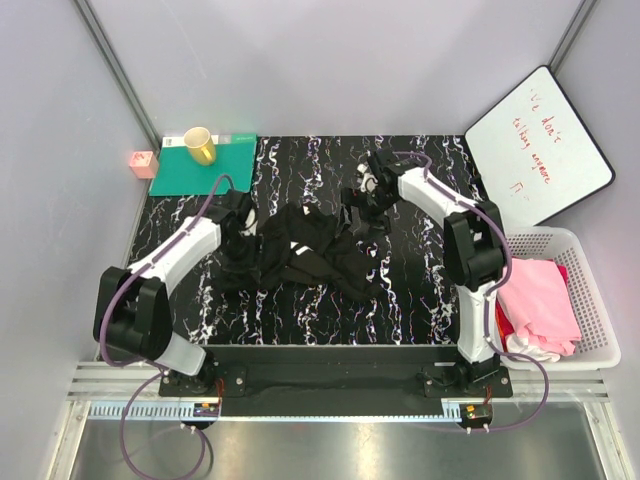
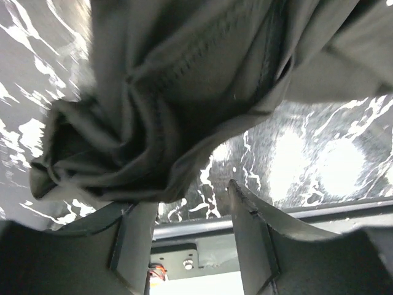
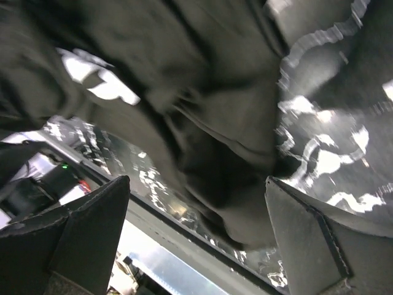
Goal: Fold and stack the t-shirts
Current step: Flatten out the tshirt
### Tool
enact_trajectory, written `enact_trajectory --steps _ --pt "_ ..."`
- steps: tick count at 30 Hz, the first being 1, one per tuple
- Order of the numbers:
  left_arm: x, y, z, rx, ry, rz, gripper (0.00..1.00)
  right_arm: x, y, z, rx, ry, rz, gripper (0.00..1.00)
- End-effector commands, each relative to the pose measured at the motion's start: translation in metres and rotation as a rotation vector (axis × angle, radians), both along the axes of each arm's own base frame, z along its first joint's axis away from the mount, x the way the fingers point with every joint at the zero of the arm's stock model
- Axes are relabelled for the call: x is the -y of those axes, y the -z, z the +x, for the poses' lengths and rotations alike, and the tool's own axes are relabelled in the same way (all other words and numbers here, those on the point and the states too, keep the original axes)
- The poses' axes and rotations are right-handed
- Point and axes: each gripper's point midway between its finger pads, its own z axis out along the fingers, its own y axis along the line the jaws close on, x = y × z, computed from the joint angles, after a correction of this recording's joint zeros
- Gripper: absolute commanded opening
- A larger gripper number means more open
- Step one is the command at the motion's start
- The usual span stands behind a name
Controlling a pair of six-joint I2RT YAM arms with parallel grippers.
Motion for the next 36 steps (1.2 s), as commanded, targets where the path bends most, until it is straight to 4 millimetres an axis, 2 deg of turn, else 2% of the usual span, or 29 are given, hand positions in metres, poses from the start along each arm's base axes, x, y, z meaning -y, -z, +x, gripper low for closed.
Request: enact_trajectory --steps 1,2,3,4,5,6,7,9,11,12,15,20,21,22,24,25,27,28,30,33,34,36 --pt "0.011 0.000 -0.022 -0.024 -0.014 -0.023 0.50 -0.037 -0.042 0.024 0.119 -0.064 0.133 0.97" --pt "0.012 -0.001 -0.026 -0.029 -0.013 -0.022 0.44 -0.040 -0.039 0.027 0.114 -0.067 0.138 0.96" --pt "0.010 -0.002 -0.031 -0.041 -0.009 -0.010 0.36 -0.044 -0.045 0.032 0.126 -0.069 0.154 0.96" --pt "0.010 -0.003 -0.034 -0.042 -0.004 -0.002 0.13 -0.046 -0.046 0.033 0.130 -0.072 0.160 0.96" --pt "0.010 -0.008 -0.037 -0.032 0.000 -0.009 0.08 -0.047 -0.043 0.035 0.123 -0.072 0.163 0.96" --pt "0.009 -0.011 -0.041 -0.035 0.001 -0.006 0.09 -0.050 -0.046 0.039 0.129 -0.071 0.171 0.96" --pt "0.008 -0.015 -0.041 -0.024 0.004 -0.007 0.32 -0.051 -0.046 0.040 0.128 -0.073 0.176 0.96" --pt "0.002 -0.025 -0.035 0.026 0.004 0.020 0.58 -0.056 -0.044 0.044 0.124 -0.076 0.185 0.96" --pt "0.001 -0.041 -0.018 0.106 0.001 0.034 0.91 -0.057 -0.040 0.046 0.119 -0.076 0.185 0.96" --pt "-0.001 -0.047 -0.006 0.149 -0.002 0.053 0.97 -0.057 -0.040 0.047 0.120 -0.081 0.189 0.96" --pt "0.009 -0.058 0.029 0.201 0.017 0.061 0.99 -0.058 -0.035 0.045 0.112 -0.089 0.188 0.95" --pt "0.028 -0.050 0.090 0.210 0.054 0.088 0.99 -0.055 -0.029 0.040 0.097 -0.098 0.185 0.96" --pt "0.035 -0.057 0.106 0.238 0.061 0.077 0.99 -0.055 -0.029 0.039 0.099 -0.101 0.184 0.96" --pt "0.038 -0.042 0.113 0.199 0.079 0.090 0.99 -0.054 -0.027 0.039 0.097 -0.101 0.179 0.96" --pt "0.046 -0.043 0.130 0.208 0.090 0.080 0.99 -0.052 -0.026 0.036 0.094 -0.103 0.174 0.96" --pt "0.048 -0.029 0.134 0.174 0.095 0.092 0.99 -0.052 -0.027 0.035 0.096 -0.106 0.173 0.96" --pt "0.050 -0.028 0.144 0.181 0.097 0.100 0.99 -0.050 -0.026 0.032 0.092 -0.107 0.170 0.96" --pt "0.051 -0.019 0.146 0.160 0.105 0.109 0.99 -0.050 -0.026 0.031 0.092 -0.109 0.168 0.96" --pt "0.055 -0.017 0.150 0.150 0.115 0.098 0.94 -0.048 -0.023 0.029 0.087 -0.111 0.163 0.96" --pt "0.060 -0.007 0.148 0.122 0.130 0.090 0.65 -0.046 -0.022 0.028 0.090 -0.114 0.155 0.96" --pt "0.061 -0.006 0.147 0.118 0.133 0.086 0.42 -0.046 -0.021 0.028 0.090 -0.116 0.153 0.96" --pt "0.062 -0.006 0.143 0.109 0.135 0.087 0.12 -0.046 -0.019 0.029 0.090 -0.117 0.151 0.96"
